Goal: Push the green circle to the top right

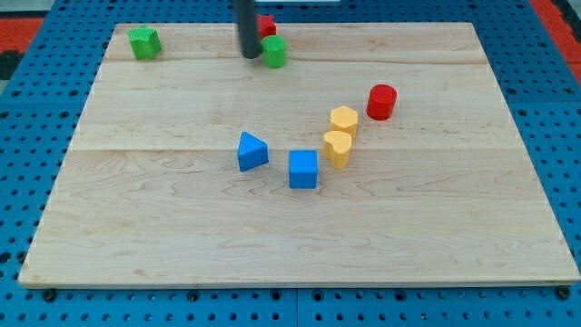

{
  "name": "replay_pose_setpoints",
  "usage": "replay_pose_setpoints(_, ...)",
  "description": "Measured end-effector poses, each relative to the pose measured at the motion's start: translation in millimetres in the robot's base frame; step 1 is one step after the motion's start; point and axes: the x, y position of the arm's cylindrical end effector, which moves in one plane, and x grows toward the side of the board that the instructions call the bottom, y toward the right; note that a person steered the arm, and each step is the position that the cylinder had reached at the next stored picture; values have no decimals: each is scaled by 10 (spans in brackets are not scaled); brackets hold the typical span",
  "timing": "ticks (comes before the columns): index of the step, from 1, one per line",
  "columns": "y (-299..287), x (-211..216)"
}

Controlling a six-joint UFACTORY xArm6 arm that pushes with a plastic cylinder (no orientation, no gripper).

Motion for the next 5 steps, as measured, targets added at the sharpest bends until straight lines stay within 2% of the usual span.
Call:
replay_pose_setpoints(1, 810, 12)
replay_pose_setpoints(3, 1876, -80)
replay_pose_setpoints(5, 1660, -52)
